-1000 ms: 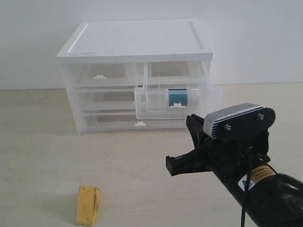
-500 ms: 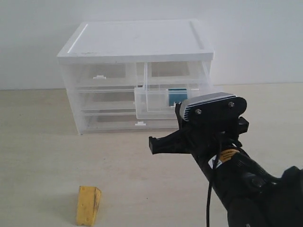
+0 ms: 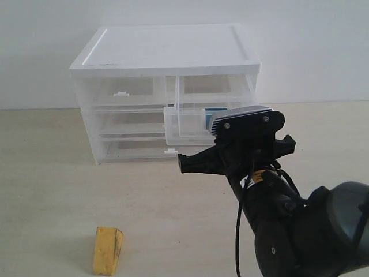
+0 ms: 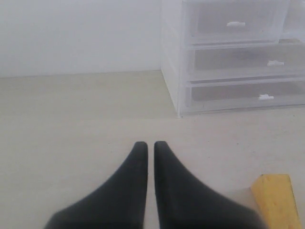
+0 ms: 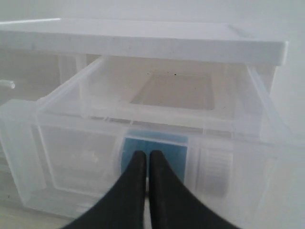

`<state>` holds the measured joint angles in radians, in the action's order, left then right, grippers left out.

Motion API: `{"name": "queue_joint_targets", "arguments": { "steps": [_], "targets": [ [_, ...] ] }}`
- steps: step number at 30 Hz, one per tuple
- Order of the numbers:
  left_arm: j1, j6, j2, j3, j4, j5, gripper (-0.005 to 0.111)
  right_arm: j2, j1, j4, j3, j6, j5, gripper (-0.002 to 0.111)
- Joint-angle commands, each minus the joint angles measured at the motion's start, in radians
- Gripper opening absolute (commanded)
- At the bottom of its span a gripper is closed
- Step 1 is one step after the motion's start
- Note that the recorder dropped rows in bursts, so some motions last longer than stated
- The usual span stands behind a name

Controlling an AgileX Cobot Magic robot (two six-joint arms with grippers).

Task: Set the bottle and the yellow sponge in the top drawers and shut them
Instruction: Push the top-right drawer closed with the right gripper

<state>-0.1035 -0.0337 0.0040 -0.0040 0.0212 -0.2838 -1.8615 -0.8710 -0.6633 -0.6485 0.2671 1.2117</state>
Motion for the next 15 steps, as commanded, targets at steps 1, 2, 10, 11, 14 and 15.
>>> {"name": "queue_joint_targets", "arguments": {
  "steps": [1, 2, 10, 11, 14, 15],
  "targets": [
    [0.003, 0.004, -0.004, 0.004, -0.009, 0.004, 0.004, -0.006, 0.037, -0.002, -0.014, -0.004, 0.009, 0.000],
    [0.003, 0.004, -0.004, 0.004, -0.009, 0.004, 0.004, -0.006, 0.041, -0.002, -0.017, -0.004, 0.009, 0.000],
    [0.003, 0.004, -0.004, 0.004, -0.009, 0.004, 0.004, -0.008, 0.064, 0.047, -0.091, -0.004, 0.007, 0.000],
    [0.003, 0.004, -0.004, 0.004, -0.009, 0.004, 0.004, -0.008, 0.064, 0.048, -0.098, -0.002, 0.007, 0.000],
    [0.003, 0.004, -0.004, 0.004, -0.009, 0.004, 0.004, -0.015, 0.064, 0.046, -0.120, 0.012, 0.005, 0.000],
    [0.003, 0.004, -0.004, 0.004, -0.009, 0.004, 0.004, -0.015, 0.064, 0.046, -0.130, 0.019, 0.003, 0.000]
  ]
}}
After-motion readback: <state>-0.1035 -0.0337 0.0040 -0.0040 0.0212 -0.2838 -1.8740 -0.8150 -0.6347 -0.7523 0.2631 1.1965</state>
